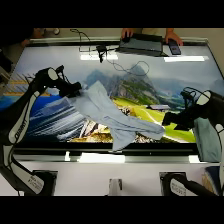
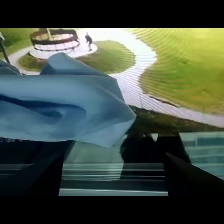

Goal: Fold the shirts.

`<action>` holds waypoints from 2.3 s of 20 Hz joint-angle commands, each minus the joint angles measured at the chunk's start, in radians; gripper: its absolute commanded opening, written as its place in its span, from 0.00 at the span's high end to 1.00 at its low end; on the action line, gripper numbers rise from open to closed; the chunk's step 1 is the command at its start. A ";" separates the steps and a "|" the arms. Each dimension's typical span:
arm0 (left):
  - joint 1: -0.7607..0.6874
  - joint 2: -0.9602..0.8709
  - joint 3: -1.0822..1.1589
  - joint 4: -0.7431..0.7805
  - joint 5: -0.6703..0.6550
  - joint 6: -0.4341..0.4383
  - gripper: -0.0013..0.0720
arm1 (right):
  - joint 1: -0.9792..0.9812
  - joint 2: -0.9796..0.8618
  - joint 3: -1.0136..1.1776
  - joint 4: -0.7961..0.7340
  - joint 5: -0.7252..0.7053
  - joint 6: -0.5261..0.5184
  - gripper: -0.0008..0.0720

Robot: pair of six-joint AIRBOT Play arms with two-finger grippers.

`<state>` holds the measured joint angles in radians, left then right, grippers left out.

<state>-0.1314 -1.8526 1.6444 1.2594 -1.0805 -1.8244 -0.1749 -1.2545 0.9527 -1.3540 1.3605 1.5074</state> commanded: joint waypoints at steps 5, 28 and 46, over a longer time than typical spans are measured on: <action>-0.002 0.005 0.000 -0.003 -0.027 0.067 0.94 | 0.000 -0.142 -0.070 0.134 -0.139 -0.039 0.03; 0.000 1.077 0.079 0.063 -0.030 0.162 0.94 | -0.001 0.520 0.699 0.068 -0.278 -0.098 0.95; 0.000 0.922 -0.887 -0.199 0.434 0.163 0.94 | -0.001 -0.163 0.370 0.269 -0.526 0.129 0.95</action>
<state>-0.1318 -0.8623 0.7891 1.1027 -0.8627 -1.6627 -0.1761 -1.2938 1.3457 -1.2114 0.9588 1.5646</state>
